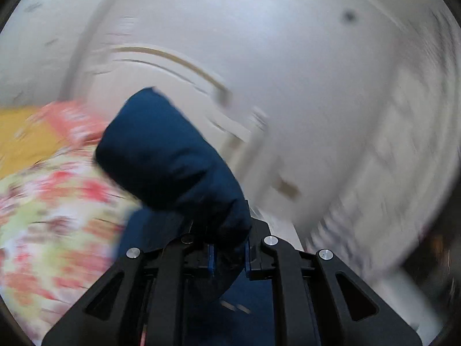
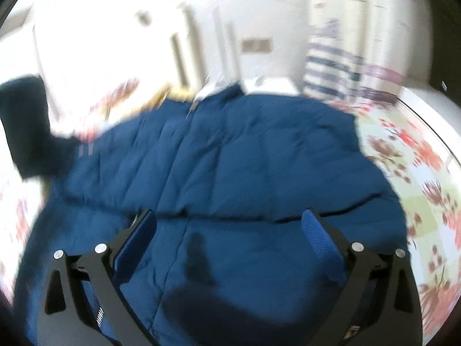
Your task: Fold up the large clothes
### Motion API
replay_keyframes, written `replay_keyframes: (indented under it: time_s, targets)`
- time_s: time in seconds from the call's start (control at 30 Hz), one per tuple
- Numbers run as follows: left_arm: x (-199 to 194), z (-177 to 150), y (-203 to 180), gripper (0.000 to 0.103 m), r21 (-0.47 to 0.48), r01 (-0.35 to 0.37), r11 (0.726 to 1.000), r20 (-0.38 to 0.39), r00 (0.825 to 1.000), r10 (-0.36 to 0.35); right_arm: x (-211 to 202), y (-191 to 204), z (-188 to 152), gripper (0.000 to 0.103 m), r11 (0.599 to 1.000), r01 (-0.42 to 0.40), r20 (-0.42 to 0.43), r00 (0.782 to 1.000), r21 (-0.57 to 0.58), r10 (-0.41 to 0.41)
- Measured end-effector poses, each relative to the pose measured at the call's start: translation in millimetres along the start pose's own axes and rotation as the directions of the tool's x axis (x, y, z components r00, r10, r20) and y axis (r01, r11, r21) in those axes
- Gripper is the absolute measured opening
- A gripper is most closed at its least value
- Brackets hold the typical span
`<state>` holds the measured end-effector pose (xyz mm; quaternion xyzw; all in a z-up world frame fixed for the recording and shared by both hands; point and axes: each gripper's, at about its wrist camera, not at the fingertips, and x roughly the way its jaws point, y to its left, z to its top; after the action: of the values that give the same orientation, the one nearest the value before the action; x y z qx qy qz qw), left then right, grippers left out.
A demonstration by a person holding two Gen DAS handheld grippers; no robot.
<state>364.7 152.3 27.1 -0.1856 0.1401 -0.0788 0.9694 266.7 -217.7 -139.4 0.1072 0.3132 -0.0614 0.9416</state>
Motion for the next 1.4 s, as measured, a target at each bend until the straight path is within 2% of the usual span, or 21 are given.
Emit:
replay_keyframes:
  time_s: [0.1, 0.17, 0.27, 0.33, 0.37, 0.4, 0.43, 0.5, 0.53, 0.6, 0.63, 0.67, 0.73, 0.8, 0.83, 0.93, 1.0, 1.1, 1.2, 1.23, 1.4]
  targets:
    - [47.7, -54.5, -77.7, 0.011, 0.157, 0.062, 0.986, -0.163, 0.986, -0.036, -18.7, -31.5, 3.9, 0.100, 0.987, -0.003, 0.118, 0.993, 0.161, -0.016]
    - [76.2, -109.4, -123.3, 0.011, 0.278, 0.081, 0.957, -0.289, 0.957, 0.003, -27.1, -55.2, 4.2, 0.100, 0.964, -0.011, 0.170, 0.985, 0.265, -0.036]
    - [111.6, -183.2, -166.6, 0.011, 0.457, 0.112, 0.882, -0.422, 0.901, 0.104, -28.3, -79.0, 2.0, 0.100, 0.933, -0.022, 0.180, 0.983, 0.358, -0.046]
    - [118.9, -219.3, -186.2, 0.017, 0.582, 0.134, 0.802, -0.439, 0.882, 0.172, -28.1, -91.3, 0.1, 0.100, 0.913, -0.034, 0.177, 0.983, 0.406, -0.041]
    - [115.5, -241.4, -200.9, 0.020, 0.671, 0.147, 0.727, -0.432, 0.874, 0.222, -27.2, -93.9, -0.3, 0.100, 0.908, -0.040, 0.173, 0.984, 0.417, -0.036]
    - [112.3, -253.0, -210.6, 0.023, 0.760, 0.130, 0.637, -0.376, 0.887, 0.268, -25.8, -95.6, -0.7, 0.100, 0.906, -0.044, 0.170, 0.985, 0.420, -0.031]
    - [106.8, -258.9, -216.1, 0.027, 0.817, 0.118, 0.564, -0.327, 0.901, 0.285, -25.1, -95.4, 0.3, 0.100, 0.907, -0.046, 0.169, 0.985, 0.419, -0.028]
    - [97.4, -259.1, -219.4, 0.057, 0.864, 0.098, 0.494, -0.265, 0.923, 0.280, -25.8, -90.5, -2.5, 0.100, 0.914, -0.047, 0.170, 0.985, 0.403, -0.024]
    - [90.3, -252.5, -220.2, 0.061, 0.859, 0.103, 0.501, -0.263, 0.929, 0.259, -25.0, -89.3, -2.6, 0.100, 0.917, -0.046, 0.170, 0.985, 0.396, -0.023]
    - [68.8, -221.4, -209.6, 0.078, 0.804, 0.085, 0.588, -0.243, 0.950, 0.195, -25.0, -89.9, -2.3, 0.100, 0.920, -0.048, 0.174, 0.984, 0.388, -0.022]
    - [50.6, -196.8, -196.8, 0.083, 0.735, 0.064, 0.675, -0.210, 0.968, 0.138, -26.3, -89.4, -3.5, 0.100, 0.920, -0.048, 0.175, 0.984, 0.388, -0.023]
    - [37.7, -181.6, -187.1, 0.096, 0.678, 0.042, 0.734, -0.174, 0.979, 0.104, -26.2, -89.8, -3.9, 0.100, 0.919, -0.049, 0.174, 0.984, 0.390, -0.021]
    - [3.1, -135.8, -139.8, 0.099, 0.450, -0.040, 0.892, -0.062, 0.995, 0.075, -25.5, -90.5, -4.5, 0.100, 0.918, -0.053, 0.171, 0.985, 0.394, -0.017]
    - [-12.3, -115.7, -91.6, 0.099, 0.238, -0.116, 0.964, -0.053, 0.990, 0.133, -24.5, -89.1, -4.0, 0.100, 0.921, -0.056, 0.169, 0.986, 0.385, -0.011]
    - [-17.3, -108.7, -57.1, 0.099, 0.123, -0.162, 0.979, -0.076, 0.982, 0.172, -24.5, -86.9, -3.5, 0.100, 0.924, -0.056, 0.168, 0.986, 0.378, -0.009]
    - [-11.4, -107.6, 17.4, 0.099, -0.084, -0.255, 0.963, -0.213, 0.949, 0.232, -23.7, -80.6, -2.0, 0.100, 0.935, -0.062, 0.170, 0.985, 0.349, 0.001]
    - [-11.8, -113.2, 50.3, 0.098, -0.137, -0.307, 0.942, -0.288, 0.922, 0.258, -23.6, -74.6, -0.7, 0.096, 0.945, -0.069, 0.172, 0.985, 0.321, 0.014]
    - [15.4, -131.4, 56.9, 0.098, -0.033, -0.340, 0.940, -0.430, 0.854, 0.294, -22.1, -64.0, 0.6, 0.093, 0.960, -0.075, 0.166, 0.986, 0.271, 0.030]
    - [35.4, -136.1, 35.8, 0.098, 0.077, -0.316, 0.946, -0.437, 0.842, 0.317, -19.9, -47.9, 2.8, 0.092, 0.977, -0.073, 0.156, 0.987, 0.200, 0.041]
    - [43.0, -141.0, 26.4, 0.098, 0.139, -0.319, 0.938, -0.443, 0.827, 0.347, -20.0, -44.5, 2.9, 0.092, 0.980, -0.070, 0.155, 0.987, 0.187, 0.040]
    - [74.0, -160.3, 26.0, 0.099, 0.315, -0.397, 0.862, -0.414, 0.760, 0.501, -16.2, -26.8, 7.5, 0.092, 0.985, -0.115, 0.109, 0.989, 0.125, 0.101]
